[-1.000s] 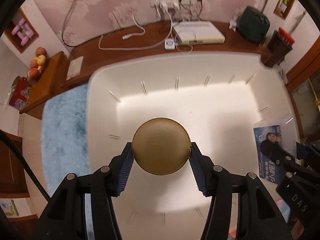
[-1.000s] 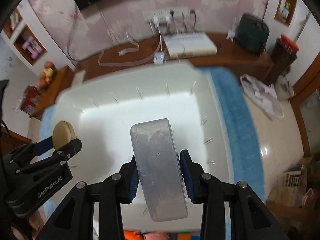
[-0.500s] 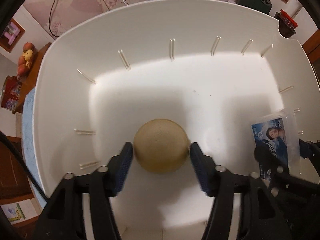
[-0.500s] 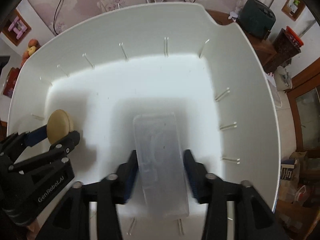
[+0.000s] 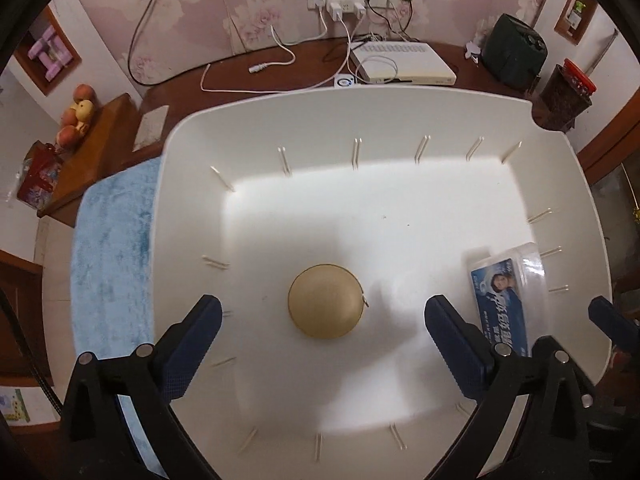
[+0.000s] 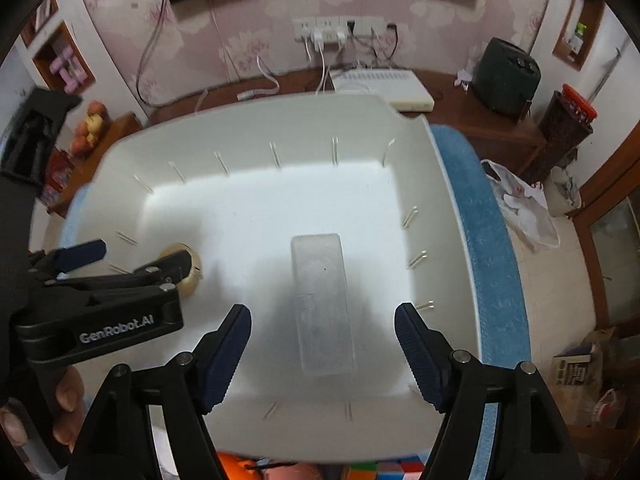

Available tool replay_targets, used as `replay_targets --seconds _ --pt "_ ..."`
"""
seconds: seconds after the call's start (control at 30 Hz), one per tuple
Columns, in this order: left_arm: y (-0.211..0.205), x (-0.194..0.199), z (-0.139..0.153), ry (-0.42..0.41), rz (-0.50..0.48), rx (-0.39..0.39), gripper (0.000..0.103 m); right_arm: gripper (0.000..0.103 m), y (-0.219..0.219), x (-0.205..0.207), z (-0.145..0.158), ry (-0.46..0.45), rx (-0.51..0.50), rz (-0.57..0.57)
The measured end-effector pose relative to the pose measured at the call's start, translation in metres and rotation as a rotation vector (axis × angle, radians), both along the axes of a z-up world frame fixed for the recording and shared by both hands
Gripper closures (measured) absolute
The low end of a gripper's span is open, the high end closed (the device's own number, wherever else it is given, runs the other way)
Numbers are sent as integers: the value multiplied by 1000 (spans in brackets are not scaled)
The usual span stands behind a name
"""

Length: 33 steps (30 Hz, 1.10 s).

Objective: Organize rigid objects
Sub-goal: 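Carry both items into the white bin and open both tools, then withdraw both tools from the bin back over the remaining items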

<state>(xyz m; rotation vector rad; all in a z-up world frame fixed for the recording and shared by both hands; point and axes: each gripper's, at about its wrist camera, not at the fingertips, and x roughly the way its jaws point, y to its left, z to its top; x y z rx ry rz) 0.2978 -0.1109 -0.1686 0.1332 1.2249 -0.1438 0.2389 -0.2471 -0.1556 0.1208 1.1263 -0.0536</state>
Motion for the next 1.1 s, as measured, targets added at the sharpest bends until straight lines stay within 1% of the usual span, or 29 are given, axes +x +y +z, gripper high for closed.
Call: replay_targets --seconds 0.07,0.17,0.3,0.47,0.57,0.67,0.83,0.97,1.07,1.1 --pt "6 -4 4 -10 9 -4 2 28 -6 -6 7 -42 14 -13" --pt "14 -12 9 -29 24 -4 2 28 -1 -17 20 -78 5 -12" --pt "25 -23 18 -48 43 -16 2 28 2 -38 31 -105 24 29" --pt "32 -45 40 -88 55 -33 2 28 13 -72 45 -143 28 88" --pt "34 -65 54 -118 55 -42 2 28 15 -93 52 -151 63 108" --pt "36 -84 67 -146 56 -54 2 28 16 -113 60 -166 76 118" --pt "43 -118 83 -168 66 -89 2 28 23 -144 76 -182 1 138" --pt "45 -145 90 -184 59 -105 2 28 20 -172 84 -186 24 141" --pt "48 -166 90 -186 50 -115 2 22 16 -192 88 -204 51 144" --pt "48 -173 89 -187 49 -117 2 22 15 -201 90 -214 53 142"
